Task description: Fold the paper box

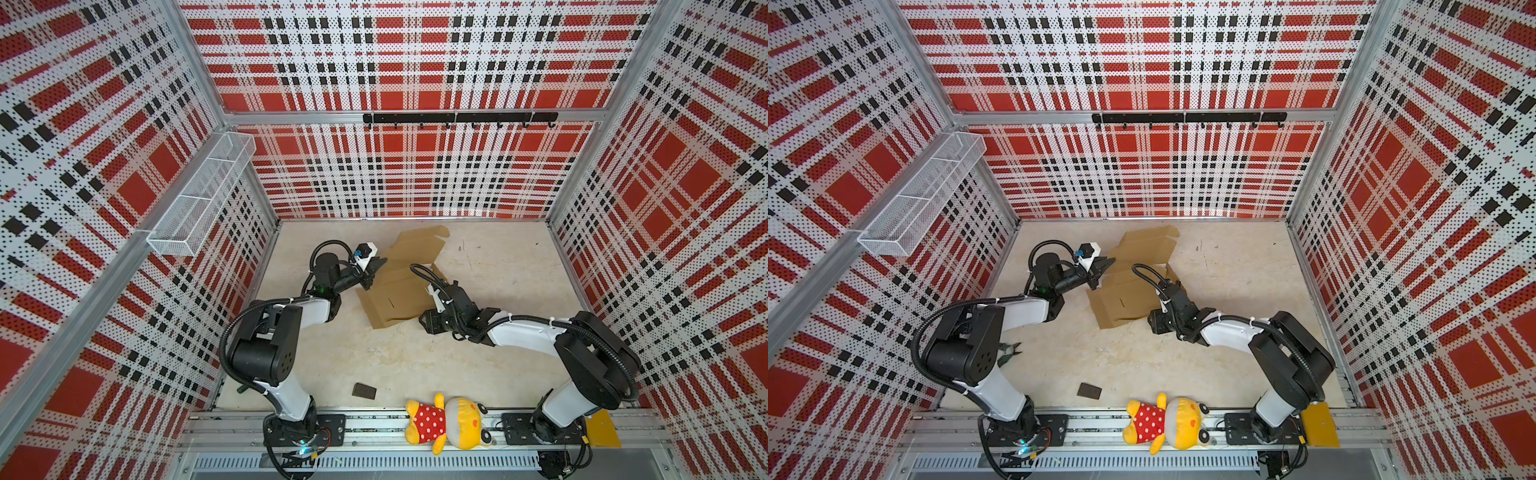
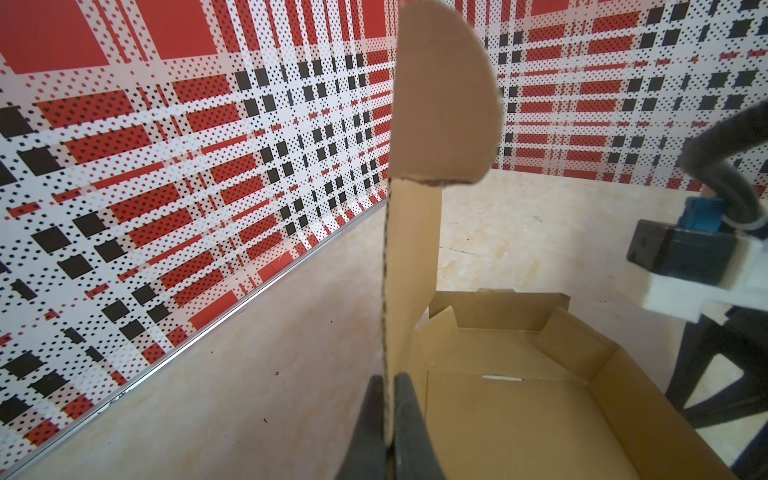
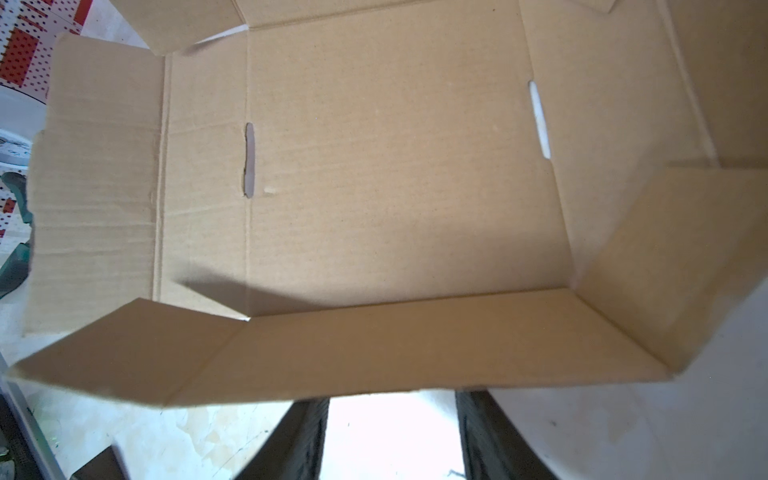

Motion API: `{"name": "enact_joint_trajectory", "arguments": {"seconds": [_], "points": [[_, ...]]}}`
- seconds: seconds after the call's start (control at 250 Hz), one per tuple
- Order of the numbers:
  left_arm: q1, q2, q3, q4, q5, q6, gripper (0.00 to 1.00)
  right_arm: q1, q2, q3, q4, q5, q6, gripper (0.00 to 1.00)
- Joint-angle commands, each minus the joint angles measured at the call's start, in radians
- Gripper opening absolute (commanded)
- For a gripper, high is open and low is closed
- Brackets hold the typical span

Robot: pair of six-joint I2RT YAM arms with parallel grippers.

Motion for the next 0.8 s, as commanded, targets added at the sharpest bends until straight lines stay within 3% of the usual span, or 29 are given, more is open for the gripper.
{"name": "enact_joint_trajectory", "arguments": {"seconds": [0.0, 0.536, 0.612, 0.656, 0.724, 0.772, 0.796], "points": [[-0.01, -0.033, 0.03, 0.009, 0.053, 0.035, 0.0, -0.005, -0.023, -0.007, 0.035, 0.013, 0.004, 0.51], [0.029, 0.073, 0.29, -0.045, 0.306, 0.091, 0.0, -0.014, 0.017, -0.024, 0.154, 0.035, 0.04, 0.51], [0.039, 0.082, 0.292, -0.048, 0.34, 0.15, 0.0, -0.014, 0.029, -0.013, 0.167, 0.032, 0.04, 0.51], [0.041, 0.073, 0.267, -0.045, 0.342, 0.244, 0.0, -0.013, 0.028, -0.006, 0.16, 0.03, 0.041, 0.51], [0.053, 0.082, 0.141, 0.215, 0.362, 0.403, 0.0, -0.012, 0.002, -0.013, 0.153, 0.027, 0.045, 0.51], [0.067, 0.133, 0.083, 0.49, 0.381, 0.372, 0.0, -0.012, -0.04, -0.029, 0.14, 0.029, 0.039, 0.51], [0.078, 0.147, 0.077, 0.54, 0.413, 0.367, 0.0, -0.012, -0.065, -0.038, 0.13, 0.035, 0.035, 0.51]]}}
